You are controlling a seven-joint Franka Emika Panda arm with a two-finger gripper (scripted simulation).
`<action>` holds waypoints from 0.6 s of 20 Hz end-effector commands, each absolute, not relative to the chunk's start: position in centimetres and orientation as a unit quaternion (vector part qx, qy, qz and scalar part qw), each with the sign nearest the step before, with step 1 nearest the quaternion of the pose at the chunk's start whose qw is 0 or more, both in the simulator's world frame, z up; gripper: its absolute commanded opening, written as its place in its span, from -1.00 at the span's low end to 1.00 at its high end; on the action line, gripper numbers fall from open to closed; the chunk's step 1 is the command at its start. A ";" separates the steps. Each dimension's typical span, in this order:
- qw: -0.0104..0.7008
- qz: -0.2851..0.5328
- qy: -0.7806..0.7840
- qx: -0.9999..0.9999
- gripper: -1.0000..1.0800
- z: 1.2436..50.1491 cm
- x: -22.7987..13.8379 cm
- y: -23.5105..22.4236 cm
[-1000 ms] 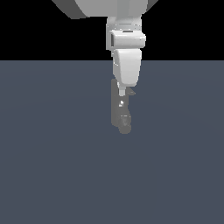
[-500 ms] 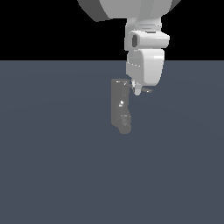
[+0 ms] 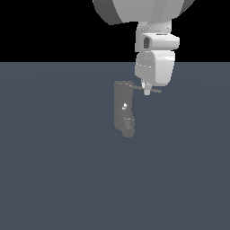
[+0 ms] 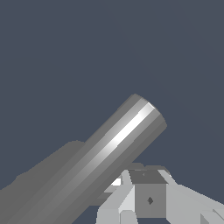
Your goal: Turn on the faucet by rotating a designated handle.
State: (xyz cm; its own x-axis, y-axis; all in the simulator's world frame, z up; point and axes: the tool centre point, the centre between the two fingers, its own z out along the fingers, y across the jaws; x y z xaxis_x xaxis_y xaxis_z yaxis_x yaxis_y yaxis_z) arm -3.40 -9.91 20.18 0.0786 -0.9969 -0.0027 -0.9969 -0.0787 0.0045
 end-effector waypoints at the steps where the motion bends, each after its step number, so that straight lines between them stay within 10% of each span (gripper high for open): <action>1: -0.001 0.000 -0.681 0.733 -1.00 20.2 -2.5 -10.9; 12: 0.000 0.000 -0.685 0.729 -1.00 20.2 0.3 -14.0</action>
State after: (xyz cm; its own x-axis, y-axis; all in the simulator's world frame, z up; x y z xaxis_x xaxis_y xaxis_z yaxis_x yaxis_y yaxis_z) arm 0.02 -12.35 20.17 0.0827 -0.9966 -0.0044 -0.9966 -0.0827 0.0020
